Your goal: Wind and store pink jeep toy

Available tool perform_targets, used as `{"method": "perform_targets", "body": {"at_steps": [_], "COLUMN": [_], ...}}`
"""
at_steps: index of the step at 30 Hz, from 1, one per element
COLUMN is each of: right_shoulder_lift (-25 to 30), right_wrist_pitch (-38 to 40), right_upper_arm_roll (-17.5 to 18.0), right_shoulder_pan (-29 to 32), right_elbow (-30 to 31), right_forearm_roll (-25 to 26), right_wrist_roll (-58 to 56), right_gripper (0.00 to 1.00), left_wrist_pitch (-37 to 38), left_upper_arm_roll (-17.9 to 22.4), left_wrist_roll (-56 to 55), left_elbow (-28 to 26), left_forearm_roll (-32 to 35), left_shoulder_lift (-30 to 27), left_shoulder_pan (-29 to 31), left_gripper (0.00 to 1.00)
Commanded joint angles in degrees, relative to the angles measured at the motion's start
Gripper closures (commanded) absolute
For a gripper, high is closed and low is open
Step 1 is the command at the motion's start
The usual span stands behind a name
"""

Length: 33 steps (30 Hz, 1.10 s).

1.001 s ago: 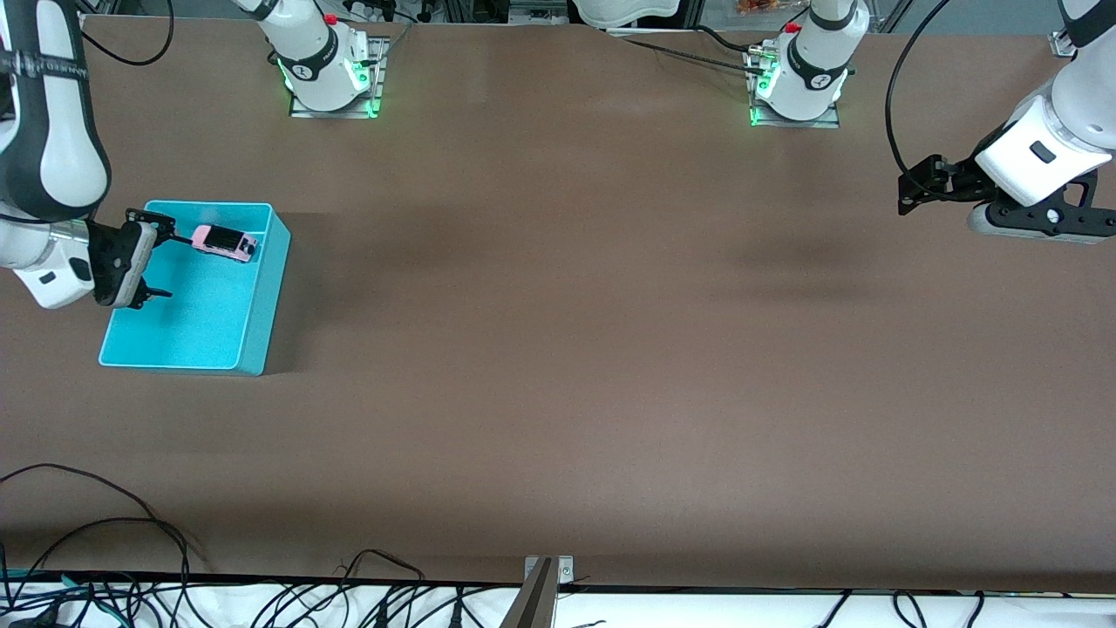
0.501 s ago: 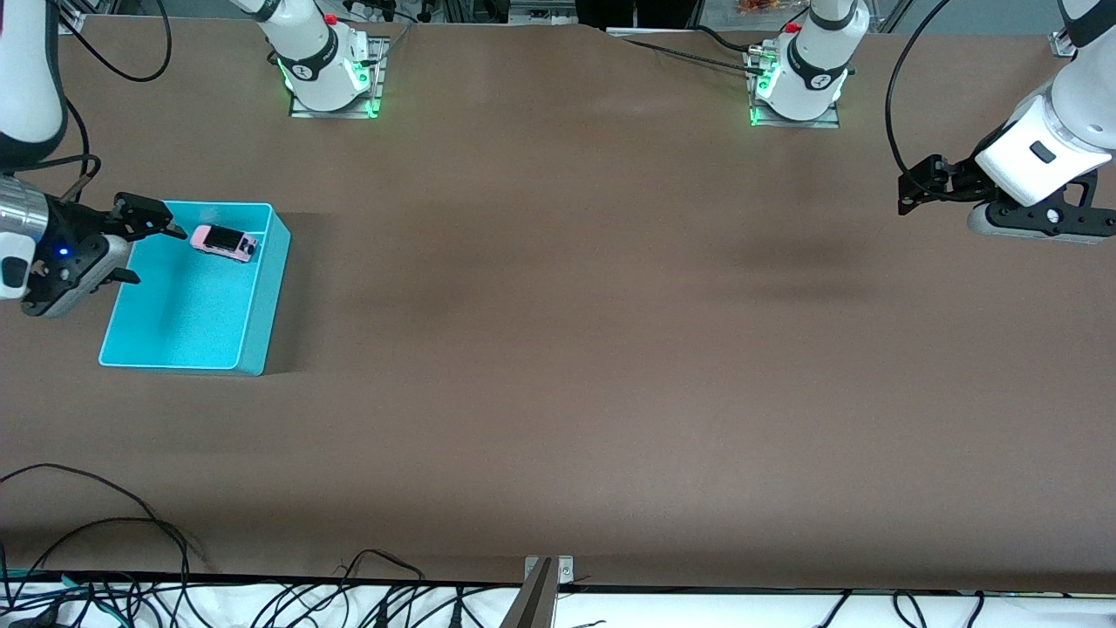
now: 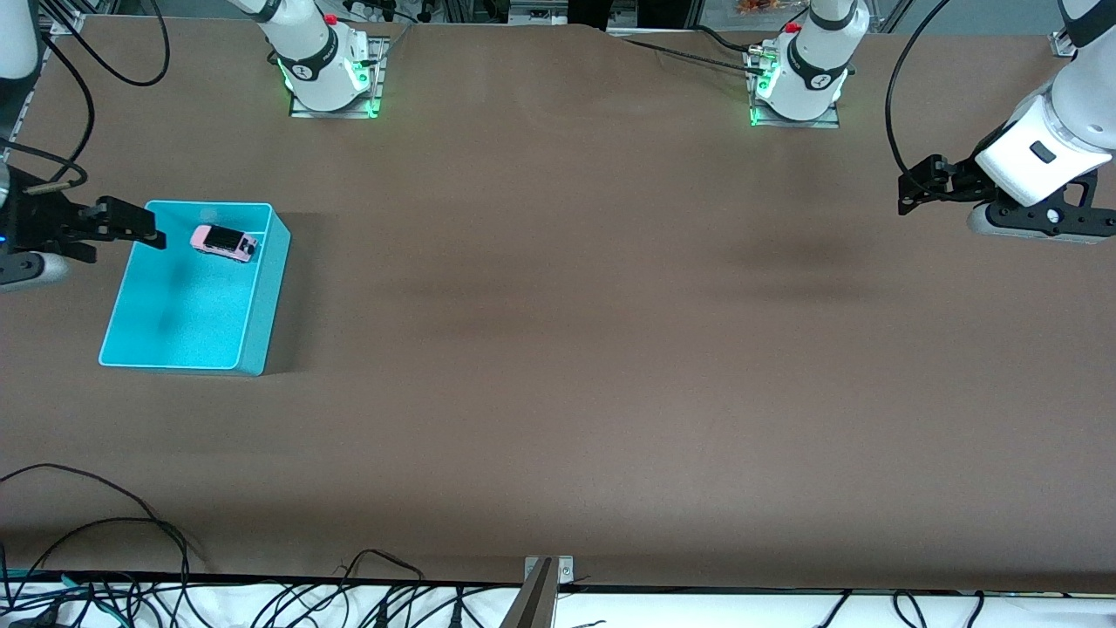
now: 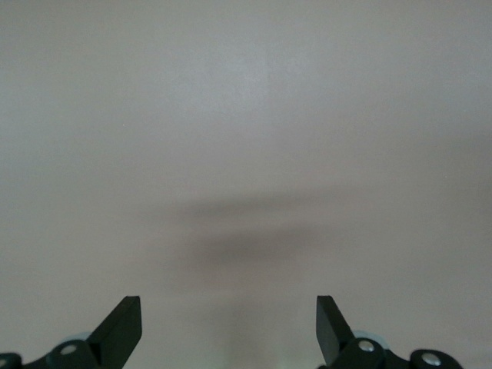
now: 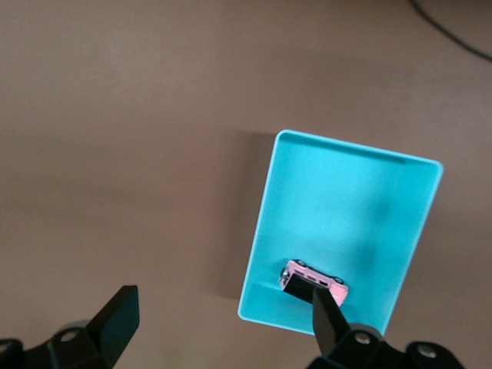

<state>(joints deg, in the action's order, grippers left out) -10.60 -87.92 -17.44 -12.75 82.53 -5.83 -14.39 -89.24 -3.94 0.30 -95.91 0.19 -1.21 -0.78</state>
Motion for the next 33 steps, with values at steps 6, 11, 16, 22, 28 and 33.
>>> {"method": "perform_targets", "body": {"at_steps": [6, 11, 16, 22, 28, 33], "right_shoulder_lift": [2.1, 8.8, 16.8, 24.0, 20.1, 16.1], "right_wrist_pitch": [2.1, 1.7, -2.2, -5.4, -5.2, -4.9], "right_upper_arm_roll": [0.8, 1.8, 2.0, 1.9, 2.2, 2.3], "right_shoulder_pan": [-3.6, -4.7, -4.7, -4.7, -4.7, -4.6], "right_elbow": [-1.9, 5.4, 15.3, 23.6, 19.2, 14.9], "right_forearm_roll": [5.9, 8.2, 8.2, 8.3, 8.8, 8.7], "right_wrist_roll": [13.6, 15.0, 15.0, 14.9, 14.8, 14.7], "right_gripper": [0.00, 0.00, 0.00, 0.00, 0.00, 0.00], "left_wrist_pitch": [1.1, 1.1, 1.1, 1.1, 1.1, 1.1], "left_upper_arm_roll": [0.1, -0.6, -0.7, -0.6, -0.6, -0.6], "left_wrist_roll": [-0.7, -0.7, -0.7, -0.7, -0.7, -0.2], "left_elbow": [1.6, 1.9, 2.4, 3.5, 3.6, 3.6], "left_forearm_roll": [-0.5, -0.5, -0.4, -0.2, -0.2, -0.2], "left_shoulder_lift": [0.5, 0.5, 0.7, 1.6, 1.6, 1.6], "left_shoulder_pan": [-0.3, -0.3, -0.3, -0.2, -0.3, -0.2], "left_gripper": [0.00, 0.00, 0.00, 0.00, 0.00, 0.00]}}
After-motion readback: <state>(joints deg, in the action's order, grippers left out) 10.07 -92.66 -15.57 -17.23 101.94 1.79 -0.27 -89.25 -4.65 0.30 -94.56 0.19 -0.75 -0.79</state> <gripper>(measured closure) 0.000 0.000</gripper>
